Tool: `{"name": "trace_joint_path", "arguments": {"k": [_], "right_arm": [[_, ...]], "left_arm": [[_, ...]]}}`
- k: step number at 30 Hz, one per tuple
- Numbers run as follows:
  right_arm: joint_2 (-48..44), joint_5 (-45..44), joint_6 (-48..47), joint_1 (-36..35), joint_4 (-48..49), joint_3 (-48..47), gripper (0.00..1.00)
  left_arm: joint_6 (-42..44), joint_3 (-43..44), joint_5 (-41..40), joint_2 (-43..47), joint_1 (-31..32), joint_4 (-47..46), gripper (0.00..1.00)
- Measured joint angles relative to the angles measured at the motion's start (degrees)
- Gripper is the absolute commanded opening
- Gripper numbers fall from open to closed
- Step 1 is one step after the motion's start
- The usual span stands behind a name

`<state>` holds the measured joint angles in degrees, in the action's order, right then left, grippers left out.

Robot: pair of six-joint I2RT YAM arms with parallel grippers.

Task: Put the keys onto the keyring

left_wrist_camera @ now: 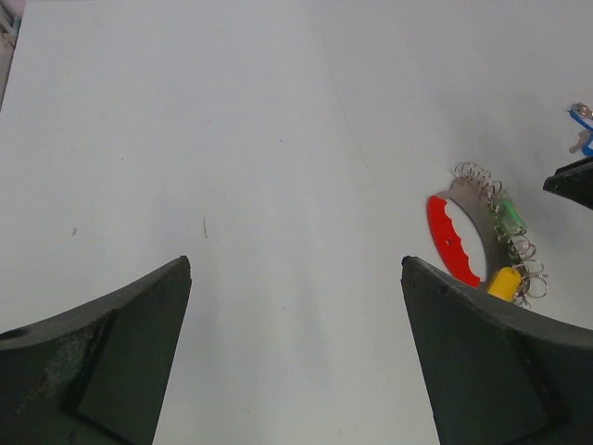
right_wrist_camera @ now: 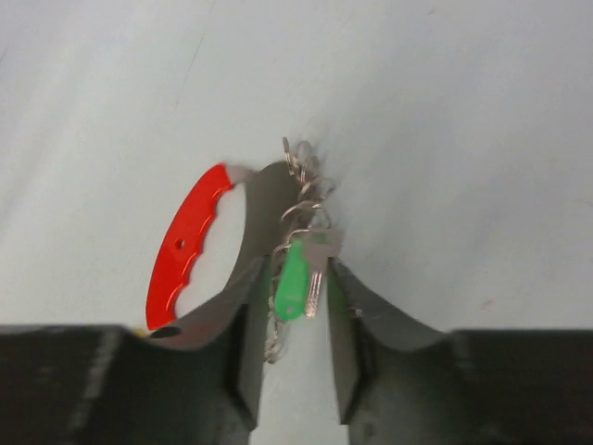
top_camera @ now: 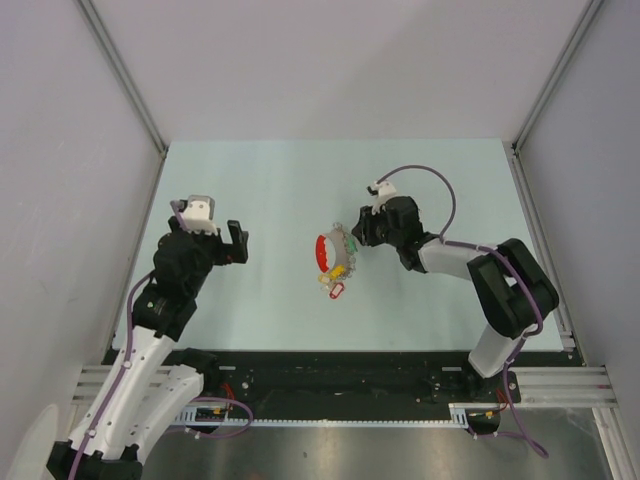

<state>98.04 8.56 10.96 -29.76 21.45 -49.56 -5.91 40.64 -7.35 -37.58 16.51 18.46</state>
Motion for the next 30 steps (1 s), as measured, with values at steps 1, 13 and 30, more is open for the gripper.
{"name": "trace_joint_path", "arguments": {"k": [1,13,30], "right_arm": [[0.0,-0.46,0.04,0.7,0.61,-0.11,0.52],[-17.73,-11.98,1.11,6.67,-6.27,-0.37,0.99],[-66.82,-38.99,4.92,8.31,-33.11,0.79,1.0]], "left_arm": [[0.02,-0.13,-0.2,0.22,-0.02,-0.04,1.0],[-0.09,-1.31,-6.12,5.18,-0.04,-1.38,1.0],[-0.61,-4.13,-18.71,22.88,-0.33,-4.11,1.0]]}}
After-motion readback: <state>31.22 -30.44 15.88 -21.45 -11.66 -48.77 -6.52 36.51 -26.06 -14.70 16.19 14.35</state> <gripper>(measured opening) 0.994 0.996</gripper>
